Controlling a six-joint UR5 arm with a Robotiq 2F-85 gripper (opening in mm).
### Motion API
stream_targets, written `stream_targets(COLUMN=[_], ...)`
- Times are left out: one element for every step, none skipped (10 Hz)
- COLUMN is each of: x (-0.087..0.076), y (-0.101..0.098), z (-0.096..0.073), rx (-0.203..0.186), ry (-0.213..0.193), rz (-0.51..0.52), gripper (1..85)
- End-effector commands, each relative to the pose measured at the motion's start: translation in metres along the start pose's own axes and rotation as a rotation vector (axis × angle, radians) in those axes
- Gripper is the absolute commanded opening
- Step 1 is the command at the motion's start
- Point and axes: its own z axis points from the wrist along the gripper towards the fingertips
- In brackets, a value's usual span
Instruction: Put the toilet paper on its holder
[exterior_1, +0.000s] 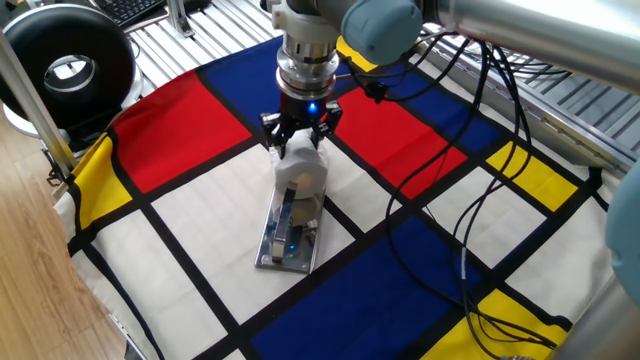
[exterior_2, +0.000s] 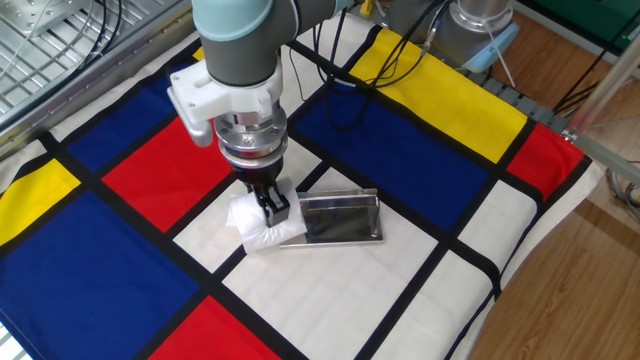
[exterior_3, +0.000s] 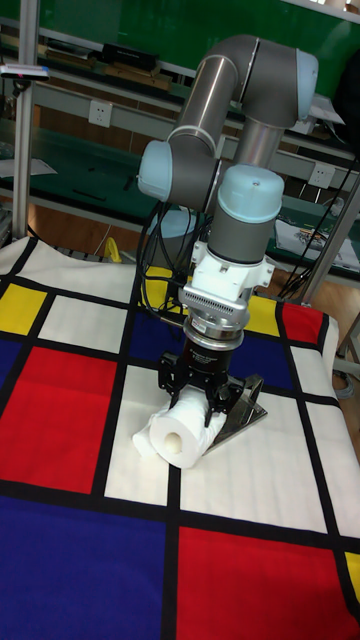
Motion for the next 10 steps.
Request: stream_targets(x=[0.0019, 0.003, 0.0067, 0.0095, 0.0094, 0.0071, 0.0075, 0.0068, 0.0069, 0.0069], y=[0.0009, -0.0008, -0.0023, 0.0014, 0.0001, -0.0015, -0.0026, -0.0044, -0.0053, -0.0053], z=[-0.0012, -0.0012, -0.0013, -0.0014, -0.0014, -0.0013, -0.0013, -0.0013, -0.0013, -0.0013], rx=[-0.007, 0.0, 0.005, -0.009, -0.005, 0.002, 0.006, 0.013, 0.016, 0.016], ry=[0.01, 0.014, 0.029, 0.039, 0.039, 0.03, 0.032, 0.029, 0.03, 0.03], rz=[0.004, -0.004, -0.018, -0.042, -0.054, -0.056, -0.052, -0.054, -0.054, -0.053], gripper=[1.3, 1.3, 1.3, 1.3, 1.3, 1.3, 1.3, 1.3, 1.3, 1.3])
